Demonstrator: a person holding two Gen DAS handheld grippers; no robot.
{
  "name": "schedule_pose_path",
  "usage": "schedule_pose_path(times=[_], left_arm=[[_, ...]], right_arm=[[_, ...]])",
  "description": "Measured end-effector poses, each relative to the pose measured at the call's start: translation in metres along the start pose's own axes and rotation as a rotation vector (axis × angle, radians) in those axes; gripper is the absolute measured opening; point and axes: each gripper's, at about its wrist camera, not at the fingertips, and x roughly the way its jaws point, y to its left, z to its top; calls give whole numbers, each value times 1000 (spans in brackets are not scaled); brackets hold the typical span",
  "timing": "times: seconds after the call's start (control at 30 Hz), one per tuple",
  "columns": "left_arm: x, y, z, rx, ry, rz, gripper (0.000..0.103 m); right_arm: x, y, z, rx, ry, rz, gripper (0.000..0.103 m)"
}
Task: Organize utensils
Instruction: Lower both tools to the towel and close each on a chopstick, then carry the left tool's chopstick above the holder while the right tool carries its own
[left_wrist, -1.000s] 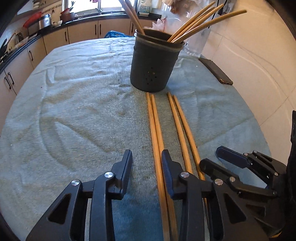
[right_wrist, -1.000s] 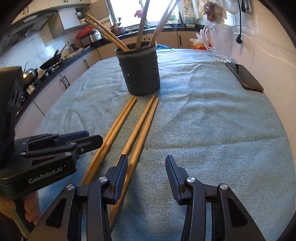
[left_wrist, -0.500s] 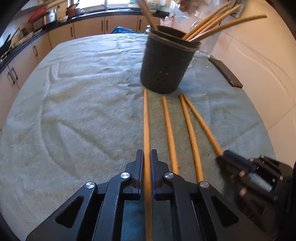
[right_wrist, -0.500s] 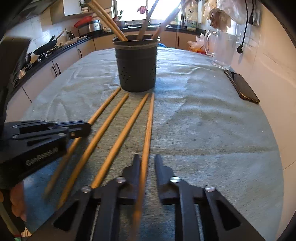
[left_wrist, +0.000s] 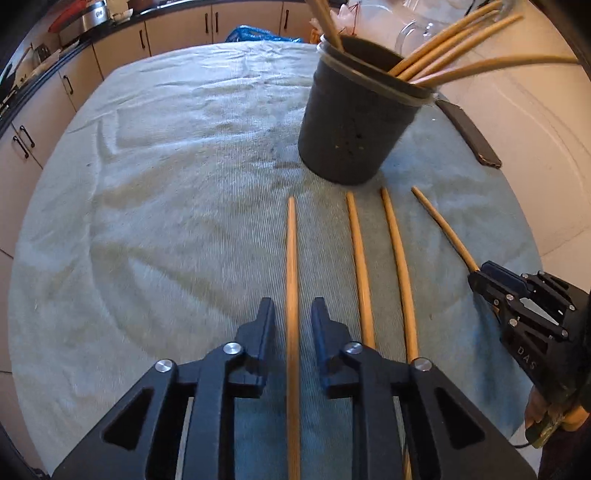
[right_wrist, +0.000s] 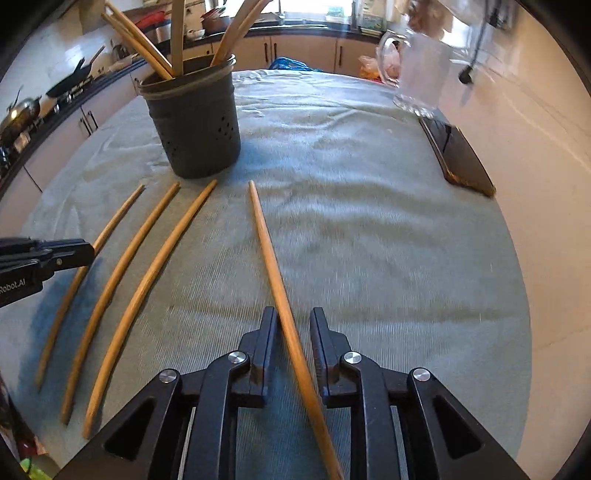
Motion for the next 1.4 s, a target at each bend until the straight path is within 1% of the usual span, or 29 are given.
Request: schedule_pose_path(times=[0.1,0.27,0.37,0.43,0.47,0.53,0.6,0.7,0.93,1.03,1.1,1.17,1.3,1.4], left_arm=[[4,0,14,-6,2,7,20],[12,3,32,-33,4,-6,20],[14,2,37,-38,-6,-16,20],[14,2,38,-43,-24,-29,20],[14,1,37,-37,-36,-29,17],[14,1,35,-26,-43,-28,5],[9,1,33,-35,-56,-45,5],[-12,0,29,-34,-124,-48,5],[-94,-11,11,-11,-330,-54,5],[-122,-15,-1,-4,-395,-68,5],[-133,-16,-6,3,-427,-69,5],[-145,-24,-17,18,-467,-55,5],[-164,-27,-41,35,-511,-48,5],[-176,-23,-55,30,-535,-55,5]], right_arm=[[8,4,18,-26,0,0,20],[20,14,42,-65,-19,-2,20],[28,20,46,-72,-31,1,20],[28,22,43,-65,-66,5,19],[27,21,42,-61,-71,17,9],[23,21,37,-51,-86,15,7],[13,18,35,-30,-114,20,7],[-9,7,34,12,-171,41,7],[-76,-14,28,91,-328,72,7],[-102,-18,18,126,-384,92,7],[-114,-19,14,139,-408,96,7],[-127,-20,6,150,-429,98,7],[-144,-20,-10,153,-452,99,7],[-158,-19,-24,147,-474,95,7]])
